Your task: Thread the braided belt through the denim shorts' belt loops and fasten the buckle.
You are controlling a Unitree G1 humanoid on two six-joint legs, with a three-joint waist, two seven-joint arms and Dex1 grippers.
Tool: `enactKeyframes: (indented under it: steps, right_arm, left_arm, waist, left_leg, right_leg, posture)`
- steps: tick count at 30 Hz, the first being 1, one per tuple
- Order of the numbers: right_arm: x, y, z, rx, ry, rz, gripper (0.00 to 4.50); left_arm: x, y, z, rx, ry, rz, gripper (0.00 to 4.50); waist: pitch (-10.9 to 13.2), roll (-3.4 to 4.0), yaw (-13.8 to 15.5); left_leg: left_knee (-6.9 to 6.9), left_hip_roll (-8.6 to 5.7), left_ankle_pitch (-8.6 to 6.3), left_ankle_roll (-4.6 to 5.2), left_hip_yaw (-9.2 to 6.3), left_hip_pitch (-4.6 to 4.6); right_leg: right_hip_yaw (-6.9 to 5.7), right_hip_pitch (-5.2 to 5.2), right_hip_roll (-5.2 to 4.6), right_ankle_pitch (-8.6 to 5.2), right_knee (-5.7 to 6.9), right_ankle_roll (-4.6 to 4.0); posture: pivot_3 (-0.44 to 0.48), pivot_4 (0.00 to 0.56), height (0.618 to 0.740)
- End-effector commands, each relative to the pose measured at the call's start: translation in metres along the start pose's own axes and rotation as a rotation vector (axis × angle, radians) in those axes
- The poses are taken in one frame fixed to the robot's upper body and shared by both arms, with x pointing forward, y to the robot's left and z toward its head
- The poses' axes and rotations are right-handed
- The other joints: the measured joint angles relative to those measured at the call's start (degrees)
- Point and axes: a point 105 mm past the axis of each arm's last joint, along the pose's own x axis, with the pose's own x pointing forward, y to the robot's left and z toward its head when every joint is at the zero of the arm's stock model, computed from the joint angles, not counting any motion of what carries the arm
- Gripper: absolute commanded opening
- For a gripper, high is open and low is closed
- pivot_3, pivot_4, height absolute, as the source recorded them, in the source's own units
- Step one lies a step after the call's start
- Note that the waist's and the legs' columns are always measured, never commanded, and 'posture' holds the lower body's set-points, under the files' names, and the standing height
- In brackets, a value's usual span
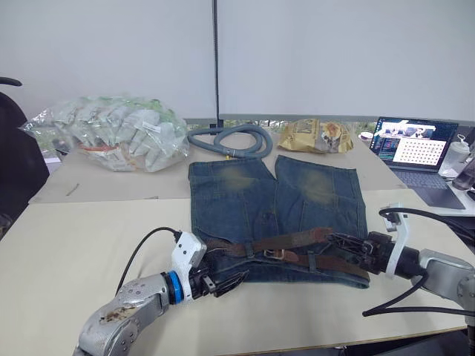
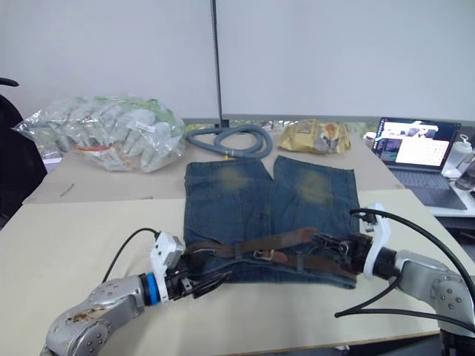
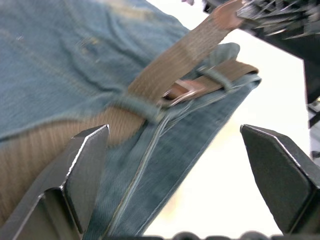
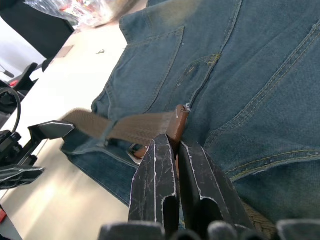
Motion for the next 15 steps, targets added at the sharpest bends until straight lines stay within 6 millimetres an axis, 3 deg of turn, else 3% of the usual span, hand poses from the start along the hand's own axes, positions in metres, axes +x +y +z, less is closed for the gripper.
enactKeyframes:
  steps: [1, 7, 10, 15]
  right_arm:
    - [-0.002, 0.012, 0.013, -0.01, -0.047, 0.048, 0.0]
    - [-0.014, 0.014, 0.031, 0.032, -0.115, 0.072, 0.0]
    - [-0.008, 0.031, 0.036, 0.067, -0.136, 0.152, 0.0]
    - [0.001, 0.05, 0.055, 0.111, -0.217, 0.226, 0.0]
  left_arm:
    - [-0.004, -0.011, 0.012, 0.056, -0.078, -0.038, 4.46]
    - [-0.002, -0.022, 0.022, 0.086, -0.168, -0.1, 4.46]
    - [0.016, -0.03, 0.037, 0.104, -0.255, -0.155, 4.46]
    - [0.042, -0.02, 0.053, 0.293, -0.305, -0.085, 4.46]
  waist:
    - [0.0, 0.0, -0.04]
    - [0.0, 0.0, 0.16]
    - [0.0, 0.0, 0.22]
    - [0.0, 0.0, 0.04]
  left_leg:
    - [0.0, 0.0, 0.0, 0.0, 0.0, 0.0]
    - [0.0, -0.01, -0.03, 0.04, 0.0, 0.0]
    - [0.0, -0.02, -0.04, 0.08, 0.0, 0.0]
    - [0.06, -0.02, -0.06, 0.12, -0.01, 0.03]
  right_leg:
    - [0.0, 0.01, 0.0, 0.0, -0.01, -0.01]
    - [-0.01, 0.06, 0.0, 0.0, -0.1, -0.01]
    - [-0.01, 0.09, -0.01, 0.0, -0.12, 0.0]
    - [-0.01, 0.23, 0.01, 0.17, -0.16, 0.27]
  posture:
    - [0.0, 0.15, 0.74]
    - [0.0, 0.15, 0.74]
    - [0.0, 0.15, 0.74]
    - [0.0, 0.15, 0.74]
